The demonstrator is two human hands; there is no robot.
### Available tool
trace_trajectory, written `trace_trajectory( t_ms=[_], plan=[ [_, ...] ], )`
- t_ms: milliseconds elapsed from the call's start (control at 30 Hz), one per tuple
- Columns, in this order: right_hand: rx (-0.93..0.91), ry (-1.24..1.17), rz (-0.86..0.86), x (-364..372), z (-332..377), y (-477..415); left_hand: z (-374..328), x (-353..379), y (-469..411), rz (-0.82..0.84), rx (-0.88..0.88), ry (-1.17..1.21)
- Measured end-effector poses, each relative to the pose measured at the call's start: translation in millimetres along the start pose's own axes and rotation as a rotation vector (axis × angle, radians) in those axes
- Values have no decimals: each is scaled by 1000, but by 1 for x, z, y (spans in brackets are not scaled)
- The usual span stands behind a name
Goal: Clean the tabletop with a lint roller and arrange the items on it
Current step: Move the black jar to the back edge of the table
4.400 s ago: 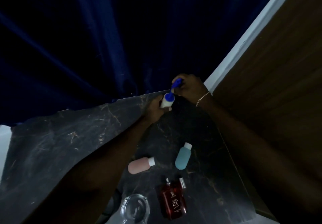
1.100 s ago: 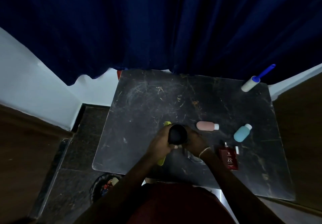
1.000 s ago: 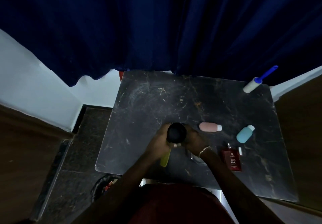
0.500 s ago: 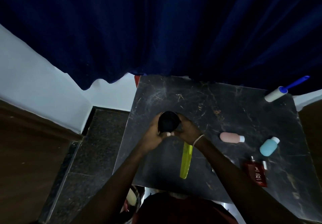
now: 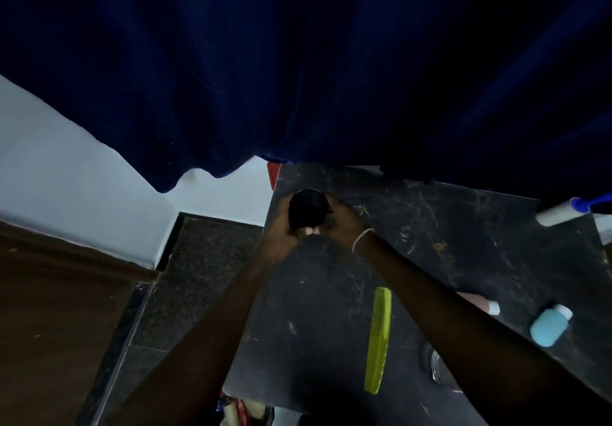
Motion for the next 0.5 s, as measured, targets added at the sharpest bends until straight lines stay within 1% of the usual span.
trace_trajectory(
  t_ms=[33, 100, 233, 300, 500],
  plan=[
    [22, -66, -14, -2, 0, -11, 1, -2, -9, -2, -14, 10],
    [42, -105, -45, -8, 0, -30, 2, -6, -28, 9, -28, 0],
    [33, -71, -55, -15, -1, -65, 13, -7, -74, 75, -34, -97],
    [46, -45, -62, -18, -3, -80, 17, -4, -88, 99, -44, -86],
    [69, -25, -32, -19, -11, -114, 39, -2, -120, 74, -82, -88]
  ],
)
Point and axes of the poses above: each hand's wrist, its own y-axis away from the middle knuckle, its own x-axis out of the palm, z = x × y, the point moved 6 cm from there along -y, towards the middle knuckle, and after that the axes turned 4 degrees about -y, right-handed, at the moved point
